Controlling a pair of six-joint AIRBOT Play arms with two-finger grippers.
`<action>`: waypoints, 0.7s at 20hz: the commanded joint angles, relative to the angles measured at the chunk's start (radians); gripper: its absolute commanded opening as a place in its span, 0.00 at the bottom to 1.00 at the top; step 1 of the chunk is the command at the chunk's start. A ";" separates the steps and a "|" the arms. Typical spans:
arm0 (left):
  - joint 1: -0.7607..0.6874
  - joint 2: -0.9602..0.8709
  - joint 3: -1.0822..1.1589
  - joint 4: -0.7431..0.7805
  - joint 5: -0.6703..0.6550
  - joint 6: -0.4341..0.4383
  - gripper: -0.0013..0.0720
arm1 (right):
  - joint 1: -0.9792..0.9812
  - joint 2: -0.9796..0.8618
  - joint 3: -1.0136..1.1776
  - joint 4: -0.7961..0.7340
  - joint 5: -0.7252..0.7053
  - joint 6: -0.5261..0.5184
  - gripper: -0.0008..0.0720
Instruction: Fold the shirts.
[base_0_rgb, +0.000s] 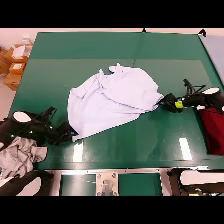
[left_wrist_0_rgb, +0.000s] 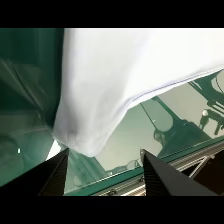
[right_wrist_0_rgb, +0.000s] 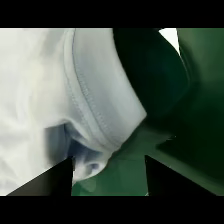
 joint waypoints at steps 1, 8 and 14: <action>0.001 0.002 -0.036 -0.021 0.050 0.014 0.72 | 0.063 -0.044 -0.004 0.016 -0.058 0.002 0.68; 0.001 0.001 -0.087 -0.117 0.180 0.129 0.07 | 0.074 -0.056 -0.003 0.067 -0.047 -0.002 0.05; 0.001 0.003 0.222 -0.193 -0.005 0.197 0.05 | 0.050 0.075 0.198 0.110 0.249 0.037 0.04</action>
